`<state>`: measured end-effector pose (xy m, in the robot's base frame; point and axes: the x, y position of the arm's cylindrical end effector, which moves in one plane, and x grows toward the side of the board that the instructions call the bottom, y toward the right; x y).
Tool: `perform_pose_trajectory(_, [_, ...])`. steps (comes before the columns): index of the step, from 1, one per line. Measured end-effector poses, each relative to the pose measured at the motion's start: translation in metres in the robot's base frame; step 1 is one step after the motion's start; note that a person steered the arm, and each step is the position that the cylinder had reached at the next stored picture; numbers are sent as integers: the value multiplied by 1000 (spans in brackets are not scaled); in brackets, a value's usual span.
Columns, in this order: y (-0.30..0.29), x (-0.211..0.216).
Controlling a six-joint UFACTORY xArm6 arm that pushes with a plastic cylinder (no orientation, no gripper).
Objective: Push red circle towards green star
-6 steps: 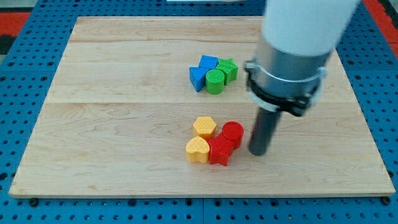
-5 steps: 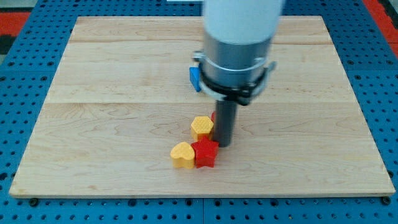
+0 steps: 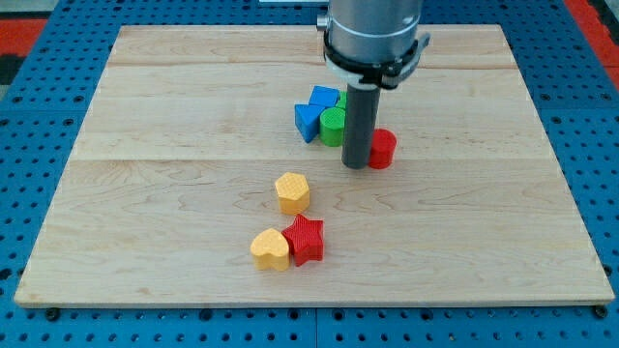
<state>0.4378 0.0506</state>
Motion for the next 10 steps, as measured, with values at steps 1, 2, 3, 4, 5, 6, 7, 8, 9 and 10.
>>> perform_pose_trajectory(1, [6,-5])
perform_pose_trajectory(2, [7,-5])
perform_pose_trajectory(3, [-2,-3])
perform_pose_trajectory(4, [-11,3])
perform_pose_trajectory(5, [6,14])
perform_pose_trajectory(6, [23,15])
perform_pose_trajectory(7, [50,12])
perform_pose_trajectory(8, [75,10])
perform_pose_trajectory(9, [83,-9])
perform_pose_trajectory(10, [66,-36])
